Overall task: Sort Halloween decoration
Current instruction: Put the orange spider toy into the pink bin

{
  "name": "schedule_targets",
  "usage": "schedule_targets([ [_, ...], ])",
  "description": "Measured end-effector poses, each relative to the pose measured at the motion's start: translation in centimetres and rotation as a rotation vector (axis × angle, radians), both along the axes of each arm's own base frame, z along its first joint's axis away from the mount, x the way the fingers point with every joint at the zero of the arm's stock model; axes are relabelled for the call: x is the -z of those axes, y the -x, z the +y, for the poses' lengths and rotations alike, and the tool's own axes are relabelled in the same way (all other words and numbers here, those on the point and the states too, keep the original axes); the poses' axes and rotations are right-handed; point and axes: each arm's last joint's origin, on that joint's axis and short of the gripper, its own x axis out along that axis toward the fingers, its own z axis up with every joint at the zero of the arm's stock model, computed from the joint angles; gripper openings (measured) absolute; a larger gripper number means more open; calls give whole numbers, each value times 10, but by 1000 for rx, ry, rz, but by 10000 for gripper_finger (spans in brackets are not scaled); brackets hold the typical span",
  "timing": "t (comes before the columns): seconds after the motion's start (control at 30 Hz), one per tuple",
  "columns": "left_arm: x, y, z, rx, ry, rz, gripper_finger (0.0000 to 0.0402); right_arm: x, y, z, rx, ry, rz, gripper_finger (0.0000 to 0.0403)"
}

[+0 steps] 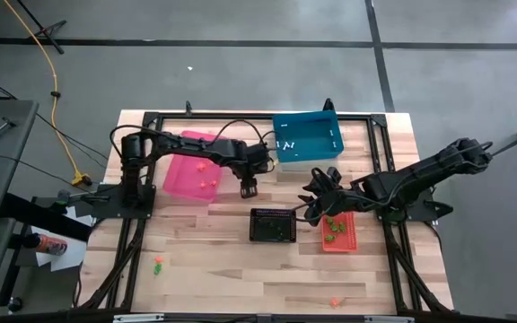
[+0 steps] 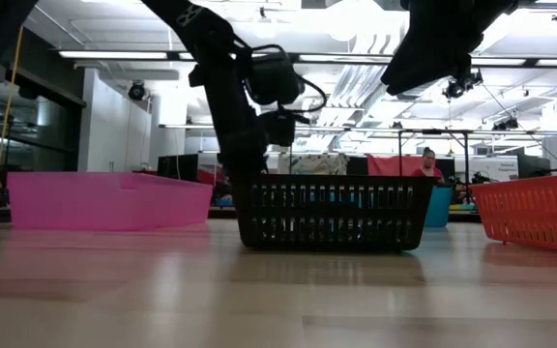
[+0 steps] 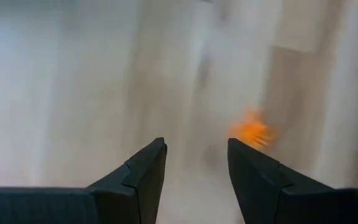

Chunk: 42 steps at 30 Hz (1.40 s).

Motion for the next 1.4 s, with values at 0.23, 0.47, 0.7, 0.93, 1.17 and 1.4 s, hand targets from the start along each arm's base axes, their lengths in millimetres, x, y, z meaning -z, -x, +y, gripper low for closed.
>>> schedule_targets([
  [0.23, -4, -5, -13, 56, 85, -36, 158, 0, 0, 0, 0, 1, 1, 139],
  [0.47, 0, -7, -27, 80, 41, -15, 159, 0, 0, 0, 0, 0, 1, 139],
  [0.7, 10, -11, -31, 94, 37, -10, 159, 0, 0, 0, 0, -2, -2, 139],
  [0.93, 21, -13, -31, 96, 38, 14, 159, 0, 0, 0, 0, -2, -2, 139],
  [1.17, 23, -14, -30, 83, -27, 22, 124, 0, 0, 0, 0, -2, -1, 139],
  [1.4, 23, -13, -26, 48, -100, 41, 11, 0, 0, 0, 0, -1, -1, 139],
])
